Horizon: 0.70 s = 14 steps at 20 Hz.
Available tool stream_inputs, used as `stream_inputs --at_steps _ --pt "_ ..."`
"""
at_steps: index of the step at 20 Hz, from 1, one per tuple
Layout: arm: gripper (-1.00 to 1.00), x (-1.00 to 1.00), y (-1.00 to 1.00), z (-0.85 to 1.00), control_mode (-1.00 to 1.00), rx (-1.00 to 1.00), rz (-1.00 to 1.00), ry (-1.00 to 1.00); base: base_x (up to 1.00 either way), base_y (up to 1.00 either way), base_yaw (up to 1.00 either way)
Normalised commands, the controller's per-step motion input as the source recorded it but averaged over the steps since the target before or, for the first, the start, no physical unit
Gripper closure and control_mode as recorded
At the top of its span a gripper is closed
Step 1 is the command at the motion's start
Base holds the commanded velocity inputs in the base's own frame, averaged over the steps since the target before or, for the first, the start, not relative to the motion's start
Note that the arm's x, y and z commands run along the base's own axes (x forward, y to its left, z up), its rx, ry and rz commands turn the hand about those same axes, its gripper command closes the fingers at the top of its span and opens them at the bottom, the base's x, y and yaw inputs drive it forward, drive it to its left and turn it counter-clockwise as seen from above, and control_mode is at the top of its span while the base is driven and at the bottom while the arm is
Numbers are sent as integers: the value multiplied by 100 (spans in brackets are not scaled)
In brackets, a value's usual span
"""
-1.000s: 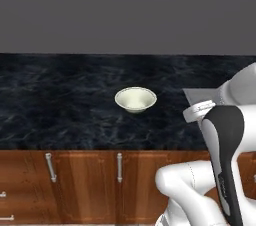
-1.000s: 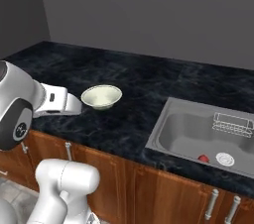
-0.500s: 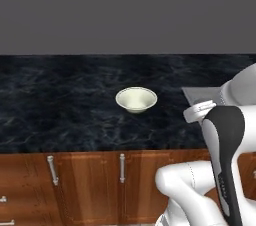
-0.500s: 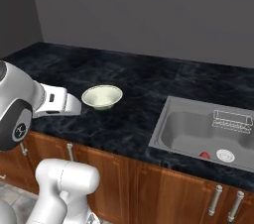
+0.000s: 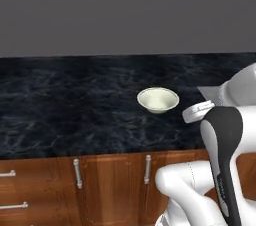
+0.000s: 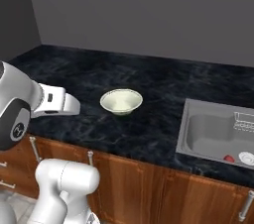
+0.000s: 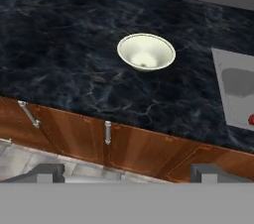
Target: Clear the mugs and bowl far away from the sink.
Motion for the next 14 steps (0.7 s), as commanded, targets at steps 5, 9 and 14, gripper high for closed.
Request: stream_inputs --at_steps 5,9,14 --pt "-100 0 0 0 100 0 0 0 61 0 -16" --pt "-100 0 0 0 100 0 0 0 62 0 -21" --pt "-100 0 0 0 100 0 0 0 64 4 -28"
